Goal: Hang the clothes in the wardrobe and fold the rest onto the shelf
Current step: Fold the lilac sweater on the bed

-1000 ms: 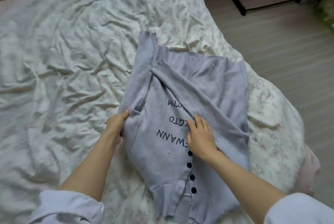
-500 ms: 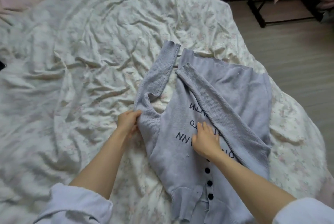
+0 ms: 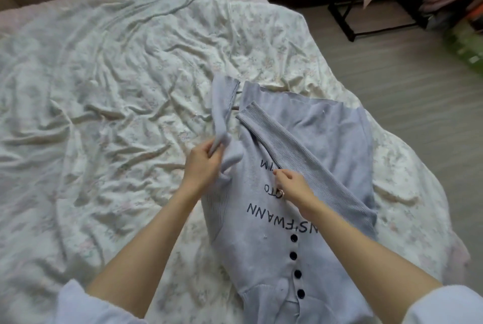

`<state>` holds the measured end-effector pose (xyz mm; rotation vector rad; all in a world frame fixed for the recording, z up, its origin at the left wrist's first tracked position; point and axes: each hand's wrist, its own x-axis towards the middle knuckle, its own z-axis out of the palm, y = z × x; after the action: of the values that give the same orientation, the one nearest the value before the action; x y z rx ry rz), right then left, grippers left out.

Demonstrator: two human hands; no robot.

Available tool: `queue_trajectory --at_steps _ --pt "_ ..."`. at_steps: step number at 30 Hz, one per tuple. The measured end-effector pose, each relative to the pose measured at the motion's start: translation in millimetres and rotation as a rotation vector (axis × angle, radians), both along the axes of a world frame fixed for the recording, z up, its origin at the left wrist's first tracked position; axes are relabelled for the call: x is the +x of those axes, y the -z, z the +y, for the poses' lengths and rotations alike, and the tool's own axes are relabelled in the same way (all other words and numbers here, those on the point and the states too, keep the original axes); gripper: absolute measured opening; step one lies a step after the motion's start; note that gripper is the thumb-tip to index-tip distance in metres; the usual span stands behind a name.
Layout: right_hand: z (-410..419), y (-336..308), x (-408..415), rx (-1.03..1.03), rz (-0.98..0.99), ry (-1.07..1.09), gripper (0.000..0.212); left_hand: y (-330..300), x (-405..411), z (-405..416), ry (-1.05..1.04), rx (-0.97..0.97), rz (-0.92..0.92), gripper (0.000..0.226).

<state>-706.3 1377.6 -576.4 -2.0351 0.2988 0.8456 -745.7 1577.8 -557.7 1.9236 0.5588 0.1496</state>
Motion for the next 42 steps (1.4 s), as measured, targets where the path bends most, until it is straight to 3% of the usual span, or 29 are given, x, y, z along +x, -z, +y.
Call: queue_trajectory --at_steps 2,4,6,8,14,17,18,22,25,28,32,35,39,42 --pt "3 -9 16 0.278 0.101 0.332 0.029 -2 -13 -22 0.415 0.431 -0.097 0.039" --pt "0 -16 28 0.532 0.191 0.506 0.034 3 -27 -42 0.844 0.731 -0.031 0.064" --pt "-5 -16 35 0.625 0.249 0.506 0.042 14 -40 -54 1.088 0.845 0.077 0.074" --pt "-7 -12 36 0.566 0.277 0.425 0.038 21 -46 -57 1.149 0.860 0.167 0.075" --pt "16 5 41 0.374 0.267 0.407 0.032 22 -52 -43 1.197 0.810 0.227 0.046" --pt "35 1 49 0.355 0.240 0.427 0.012 22 -57 -39 1.067 0.711 0.308 0.040" --pt "41 -3 53 0.364 0.199 0.409 0.018 22 -57 -37 0.986 0.673 0.347 0.038" --pt "38 -29 74 0.677 0.039 0.463 0.022 23 -46 -26 0.655 0.594 0.450 0.043" --pt "3 -45 93 0.874 0.065 0.598 0.027 22 -29 -20 0.627 0.580 0.592 0.047" --pt "-37 -50 101 0.936 0.098 0.752 0.036 25 -12 -18 0.655 0.671 0.692 0.059" --pt "-76 -43 100 0.933 0.124 0.914 0.019 33 1 -23 0.715 0.783 0.560 0.055" --pt "-95 -30 104 0.844 0.124 0.896 0.028 40 9 -29 0.704 0.611 0.515 0.035" --pt "-109 -18 119 0.760 0.037 0.888 0.033 44 15 -27 0.568 0.434 0.531 0.033" --pt "-120 -16 132 0.744 -0.019 0.837 0.035 45 17 -31 0.479 0.423 0.536 0.032"
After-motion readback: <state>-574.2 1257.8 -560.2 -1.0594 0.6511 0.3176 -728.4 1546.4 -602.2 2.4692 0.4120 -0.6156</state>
